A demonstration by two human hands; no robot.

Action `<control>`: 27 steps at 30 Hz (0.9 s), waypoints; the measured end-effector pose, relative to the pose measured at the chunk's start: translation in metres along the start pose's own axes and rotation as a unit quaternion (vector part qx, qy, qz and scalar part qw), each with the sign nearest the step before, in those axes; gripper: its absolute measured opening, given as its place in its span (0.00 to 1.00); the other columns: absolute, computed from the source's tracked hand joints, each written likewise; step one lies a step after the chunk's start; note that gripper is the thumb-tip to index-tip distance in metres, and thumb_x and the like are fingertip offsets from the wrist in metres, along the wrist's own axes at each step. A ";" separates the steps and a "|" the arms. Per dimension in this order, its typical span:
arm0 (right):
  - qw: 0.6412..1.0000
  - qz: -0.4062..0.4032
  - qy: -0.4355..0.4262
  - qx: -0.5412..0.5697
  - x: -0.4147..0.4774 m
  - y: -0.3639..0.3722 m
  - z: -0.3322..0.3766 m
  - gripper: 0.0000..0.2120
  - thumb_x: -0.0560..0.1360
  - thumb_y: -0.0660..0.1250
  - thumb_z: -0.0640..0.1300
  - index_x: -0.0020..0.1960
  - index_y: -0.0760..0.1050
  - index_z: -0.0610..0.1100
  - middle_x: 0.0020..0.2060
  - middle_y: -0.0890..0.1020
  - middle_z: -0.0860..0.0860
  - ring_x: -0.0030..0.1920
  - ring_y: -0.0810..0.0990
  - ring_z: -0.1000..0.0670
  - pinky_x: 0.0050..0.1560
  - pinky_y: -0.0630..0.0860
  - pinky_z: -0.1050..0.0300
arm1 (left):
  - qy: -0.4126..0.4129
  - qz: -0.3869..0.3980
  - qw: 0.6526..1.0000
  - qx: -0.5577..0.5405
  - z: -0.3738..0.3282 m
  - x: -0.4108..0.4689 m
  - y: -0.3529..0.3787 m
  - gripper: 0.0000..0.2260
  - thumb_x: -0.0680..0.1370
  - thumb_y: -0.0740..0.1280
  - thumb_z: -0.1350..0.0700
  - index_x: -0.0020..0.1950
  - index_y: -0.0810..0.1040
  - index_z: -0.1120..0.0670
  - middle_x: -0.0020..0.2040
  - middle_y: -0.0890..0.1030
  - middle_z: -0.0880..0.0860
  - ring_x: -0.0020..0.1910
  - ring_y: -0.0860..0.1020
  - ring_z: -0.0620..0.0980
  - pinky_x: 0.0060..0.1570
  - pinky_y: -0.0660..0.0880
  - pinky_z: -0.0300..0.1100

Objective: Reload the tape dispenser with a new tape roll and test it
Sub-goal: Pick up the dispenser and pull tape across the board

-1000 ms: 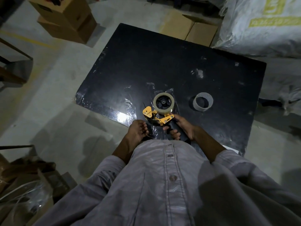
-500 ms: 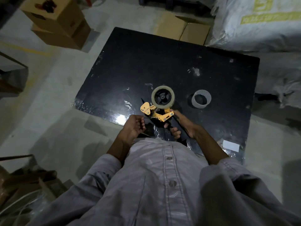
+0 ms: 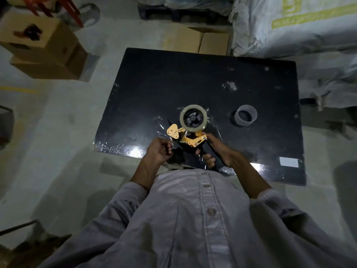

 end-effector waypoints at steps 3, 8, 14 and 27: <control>1.000 -0.008 0.000 0.024 -0.001 0.009 -0.007 0.41 0.81 0.59 0.79 0.51 0.81 0.38 0.29 0.65 0.48 0.24 0.63 0.50 0.30 0.62 0.57 | -0.009 -0.003 1.000 0.011 -0.004 0.002 -0.005 0.12 0.81 0.60 0.65 0.39 0.76 0.58 0.30 0.72 0.53 0.27 0.67 0.49 0.24 0.65 0.36; 0.998 -0.019 -0.022 0.057 0.002 0.018 -0.015 0.42 0.81 0.59 0.79 0.52 0.81 0.38 0.29 0.65 0.48 0.24 0.63 0.50 0.28 0.64 0.57 | 0.009 -0.005 1.000 0.019 -0.021 0.008 -0.014 0.12 0.80 0.59 0.66 0.39 0.74 0.58 0.30 0.71 0.53 0.27 0.66 0.49 0.24 0.65 0.37; 0.994 -0.058 -0.029 0.093 -0.004 0.023 -0.034 0.42 0.80 0.59 0.79 0.50 0.82 0.38 0.28 0.64 0.49 0.24 0.62 0.50 0.29 0.62 0.56 | 0.050 -0.010 0.997 0.052 -0.057 0.013 -0.039 0.12 0.79 0.60 0.64 0.37 0.74 0.54 0.31 0.72 0.51 0.26 0.69 0.48 0.26 0.64 0.38; 0.955 -0.234 -0.148 0.110 -0.005 0.035 -0.090 0.40 0.83 0.62 0.76 0.51 0.83 0.37 0.29 0.71 0.43 0.25 0.66 0.46 0.30 0.65 0.55 | 0.313 0.129 0.652 0.679 -0.121 0.040 0.017 0.12 0.85 0.72 0.56 0.40 0.81 0.53 0.35 0.80 0.49 0.33 0.76 0.42 0.36 0.72 0.39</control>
Point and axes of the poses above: each hand's wrist, its own x-axis towards the middle knuckle, its own y-axis out of the palm, z = x × y, the point moved 6 cm from there along x, towards the middle knuckle
